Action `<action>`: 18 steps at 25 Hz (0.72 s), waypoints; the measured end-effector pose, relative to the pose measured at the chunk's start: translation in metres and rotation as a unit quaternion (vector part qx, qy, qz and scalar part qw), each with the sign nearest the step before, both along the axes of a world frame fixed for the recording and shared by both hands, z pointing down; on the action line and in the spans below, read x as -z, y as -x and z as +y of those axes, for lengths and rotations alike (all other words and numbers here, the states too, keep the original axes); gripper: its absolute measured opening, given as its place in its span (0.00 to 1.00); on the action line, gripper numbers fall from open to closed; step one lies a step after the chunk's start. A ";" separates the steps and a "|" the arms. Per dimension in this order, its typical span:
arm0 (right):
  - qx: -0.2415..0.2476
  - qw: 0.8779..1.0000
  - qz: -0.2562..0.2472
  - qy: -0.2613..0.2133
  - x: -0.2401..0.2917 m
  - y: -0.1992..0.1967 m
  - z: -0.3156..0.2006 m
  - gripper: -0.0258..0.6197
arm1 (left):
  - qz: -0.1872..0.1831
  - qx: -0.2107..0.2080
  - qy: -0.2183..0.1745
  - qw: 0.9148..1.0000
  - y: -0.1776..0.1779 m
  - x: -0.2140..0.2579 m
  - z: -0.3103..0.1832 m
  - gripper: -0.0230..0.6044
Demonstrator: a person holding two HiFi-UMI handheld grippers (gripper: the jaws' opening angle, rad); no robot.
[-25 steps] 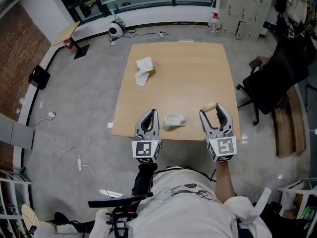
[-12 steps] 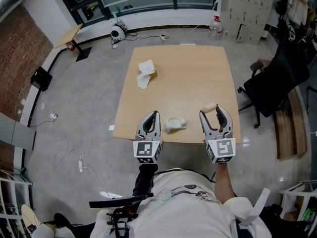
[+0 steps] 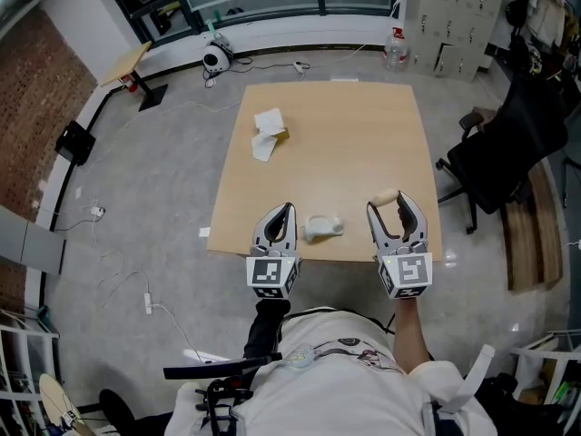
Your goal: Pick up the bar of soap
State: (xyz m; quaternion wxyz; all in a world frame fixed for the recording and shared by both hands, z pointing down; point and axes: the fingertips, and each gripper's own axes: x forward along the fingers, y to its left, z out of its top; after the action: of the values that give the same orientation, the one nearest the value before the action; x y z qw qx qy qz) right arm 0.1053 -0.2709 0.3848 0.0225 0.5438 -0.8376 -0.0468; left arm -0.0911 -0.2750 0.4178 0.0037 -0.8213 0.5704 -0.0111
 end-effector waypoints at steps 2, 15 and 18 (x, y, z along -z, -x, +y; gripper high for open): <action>0.001 1.000 0.000 -0.001 0.000 0.001 0.000 0.42 | -0.001 -0.001 -0.002 1.000 0.000 -0.001 0.000 0.04; 0.006 1.000 0.006 0.000 -0.002 0.008 -0.003 0.42 | 0.000 0.001 0.006 1.000 0.004 -0.006 -0.001 0.04; 0.005 1.000 0.006 0.000 -0.002 0.009 -0.003 0.42 | 0.000 -0.001 0.006 1.000 0.005 -0.006 -0.002 0.04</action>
State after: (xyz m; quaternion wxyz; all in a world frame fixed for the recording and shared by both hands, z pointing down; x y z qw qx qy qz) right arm 0.0963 -0.2741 0.3870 0.0274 0.5392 -0.8402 -0.0504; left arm -0.0959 -0.2766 0.4242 -0.0007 -0.8216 0.5698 -0.0148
